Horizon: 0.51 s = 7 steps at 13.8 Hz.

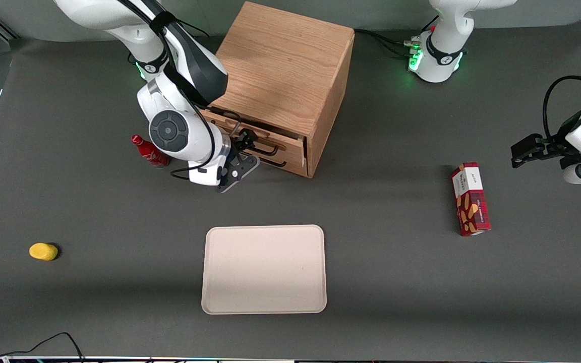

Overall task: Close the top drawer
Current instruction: 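Keep pushing the drawer with the right gripper until flush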

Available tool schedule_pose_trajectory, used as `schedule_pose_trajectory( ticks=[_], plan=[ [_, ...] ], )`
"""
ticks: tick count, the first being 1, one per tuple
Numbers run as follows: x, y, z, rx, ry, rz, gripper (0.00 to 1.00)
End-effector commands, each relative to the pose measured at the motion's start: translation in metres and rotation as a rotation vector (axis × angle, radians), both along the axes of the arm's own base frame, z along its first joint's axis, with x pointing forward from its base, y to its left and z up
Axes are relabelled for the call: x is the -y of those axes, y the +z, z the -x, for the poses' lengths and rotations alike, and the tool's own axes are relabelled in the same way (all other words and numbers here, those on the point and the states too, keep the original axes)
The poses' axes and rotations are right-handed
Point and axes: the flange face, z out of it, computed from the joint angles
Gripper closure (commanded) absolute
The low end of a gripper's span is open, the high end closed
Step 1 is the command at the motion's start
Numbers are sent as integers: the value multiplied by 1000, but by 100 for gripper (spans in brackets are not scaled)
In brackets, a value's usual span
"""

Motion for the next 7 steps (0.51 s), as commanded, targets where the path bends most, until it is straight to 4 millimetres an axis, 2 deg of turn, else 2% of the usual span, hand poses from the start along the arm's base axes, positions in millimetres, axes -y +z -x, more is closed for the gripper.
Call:
schedule_pose_trajectory(
  ticks=[1,7],
  plan=[
    [-12,1,14,1,-48,12,0],
    [-18,1,22,-6,-52,19,0]
  ],
)
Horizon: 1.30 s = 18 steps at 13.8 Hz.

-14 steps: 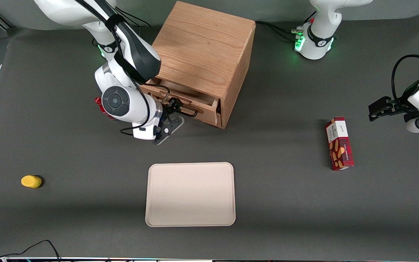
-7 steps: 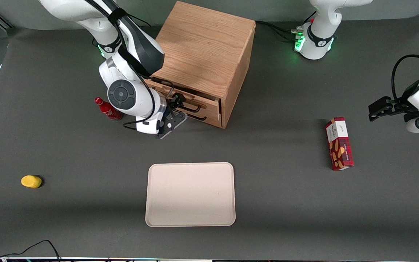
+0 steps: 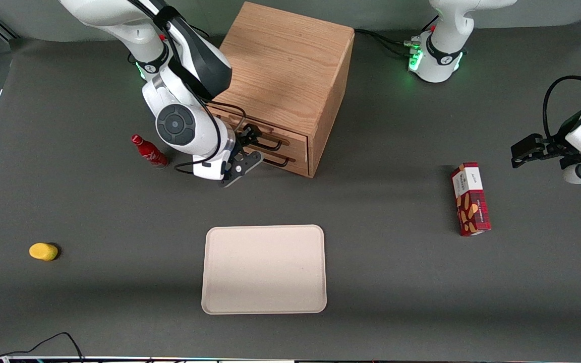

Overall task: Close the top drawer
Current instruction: 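Keep pushing the drawer with the right gripper until flush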

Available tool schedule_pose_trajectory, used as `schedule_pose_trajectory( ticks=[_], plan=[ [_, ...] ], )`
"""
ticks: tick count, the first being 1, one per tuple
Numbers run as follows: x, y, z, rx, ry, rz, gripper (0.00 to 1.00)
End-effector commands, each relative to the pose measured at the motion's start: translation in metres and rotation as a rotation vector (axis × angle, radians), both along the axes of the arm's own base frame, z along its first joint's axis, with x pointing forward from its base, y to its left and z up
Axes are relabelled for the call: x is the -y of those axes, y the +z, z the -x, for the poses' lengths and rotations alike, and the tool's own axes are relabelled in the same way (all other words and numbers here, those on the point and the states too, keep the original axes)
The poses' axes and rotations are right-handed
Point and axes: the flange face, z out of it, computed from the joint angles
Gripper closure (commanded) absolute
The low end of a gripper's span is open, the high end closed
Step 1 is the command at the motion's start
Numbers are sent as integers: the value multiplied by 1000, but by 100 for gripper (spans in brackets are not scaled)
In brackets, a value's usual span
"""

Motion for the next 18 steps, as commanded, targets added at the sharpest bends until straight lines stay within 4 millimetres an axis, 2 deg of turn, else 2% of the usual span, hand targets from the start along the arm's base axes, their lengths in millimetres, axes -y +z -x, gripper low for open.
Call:
schedule_pose_trajectory(
  ticks=[1,18],
  plan=[
    [-8,1,12,8,-31,9,0],
    [-10,5,12,92,225,7,0]
  ],
)
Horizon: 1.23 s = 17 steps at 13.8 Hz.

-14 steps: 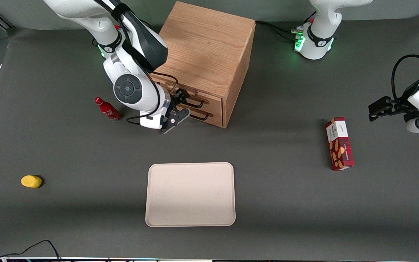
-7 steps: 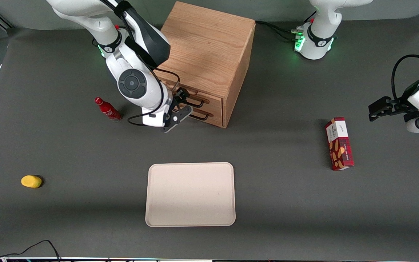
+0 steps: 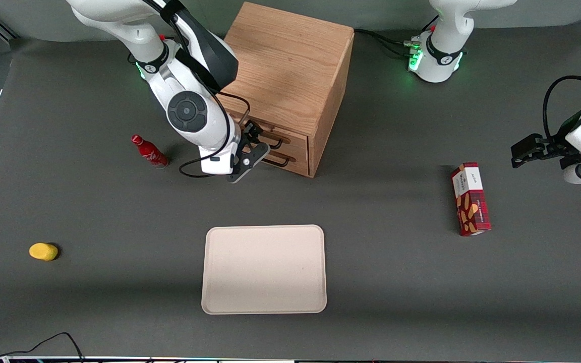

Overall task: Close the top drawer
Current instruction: 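Keep pushing the drawer with the right gripper until flush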

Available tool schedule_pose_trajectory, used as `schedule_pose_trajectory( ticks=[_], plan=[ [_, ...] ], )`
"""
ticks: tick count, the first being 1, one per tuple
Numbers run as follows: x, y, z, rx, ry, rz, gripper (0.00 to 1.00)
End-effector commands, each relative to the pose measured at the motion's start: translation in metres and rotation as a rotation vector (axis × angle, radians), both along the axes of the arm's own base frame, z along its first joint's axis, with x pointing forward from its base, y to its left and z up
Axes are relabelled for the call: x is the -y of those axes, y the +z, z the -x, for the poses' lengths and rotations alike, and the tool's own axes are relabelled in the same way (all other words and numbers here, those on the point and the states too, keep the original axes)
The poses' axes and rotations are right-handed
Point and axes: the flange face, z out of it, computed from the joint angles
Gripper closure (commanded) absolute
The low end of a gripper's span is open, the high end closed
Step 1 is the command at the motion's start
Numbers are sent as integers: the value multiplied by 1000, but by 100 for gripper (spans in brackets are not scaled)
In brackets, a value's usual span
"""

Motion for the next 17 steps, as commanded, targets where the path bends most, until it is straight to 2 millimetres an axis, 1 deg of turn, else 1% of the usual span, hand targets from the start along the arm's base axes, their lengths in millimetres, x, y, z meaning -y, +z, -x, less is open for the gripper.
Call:
schedule_pose_trajectory(
  ticks=[1,3,5,6,10,15,17],
  plan=[
    [2,0,6,12,89,0,0],
    [1,1,6,21,104,6,0],
    [-4,3,10,18,108,3,0],
    [-2,5,8,19,99,4,0],
    [-4,15,9,18,93,0,0],
    [-5,37,8,1,75,19,0],
    [-6,58,7,7,52,18,0]
  ],
)
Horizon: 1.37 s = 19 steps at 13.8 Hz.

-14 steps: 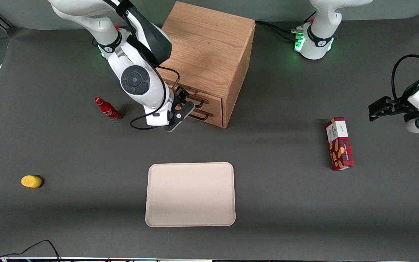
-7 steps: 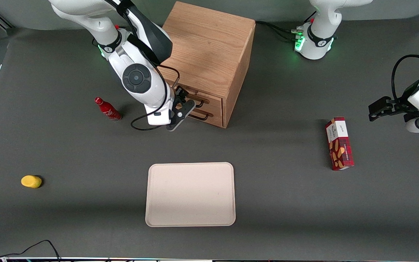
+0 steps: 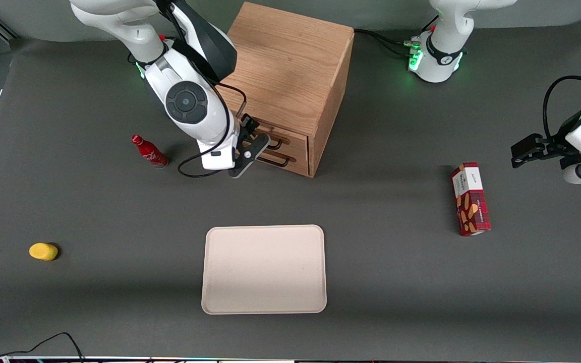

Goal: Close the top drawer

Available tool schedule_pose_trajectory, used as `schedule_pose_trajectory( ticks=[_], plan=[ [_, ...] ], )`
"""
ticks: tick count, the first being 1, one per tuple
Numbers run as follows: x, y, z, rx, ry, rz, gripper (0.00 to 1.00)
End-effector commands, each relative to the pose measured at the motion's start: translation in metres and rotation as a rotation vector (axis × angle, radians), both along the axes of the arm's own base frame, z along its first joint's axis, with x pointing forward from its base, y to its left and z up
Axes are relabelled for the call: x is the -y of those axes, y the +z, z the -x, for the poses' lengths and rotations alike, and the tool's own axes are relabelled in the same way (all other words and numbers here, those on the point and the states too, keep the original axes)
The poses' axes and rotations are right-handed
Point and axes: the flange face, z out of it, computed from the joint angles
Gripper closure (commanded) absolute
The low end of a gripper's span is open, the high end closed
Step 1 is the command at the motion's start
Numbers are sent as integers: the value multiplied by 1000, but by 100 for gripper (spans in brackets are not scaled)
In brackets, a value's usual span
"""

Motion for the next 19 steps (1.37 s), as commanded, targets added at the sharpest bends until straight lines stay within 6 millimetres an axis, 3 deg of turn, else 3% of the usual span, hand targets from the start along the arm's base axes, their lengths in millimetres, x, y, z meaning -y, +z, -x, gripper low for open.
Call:
schedule_pose_trajectory(
  ticks=[1,6,11,14,19],
  plan=[
    [-4,40,3,0,-38,7,0],
    [27,123,-15,2,-84,30,0],
    [115,170,-49,51,-235,71,0],
    [177,185,-73,92,-357,77,0],
    [262,188,-99,162,-509,175,0]
  ],
)
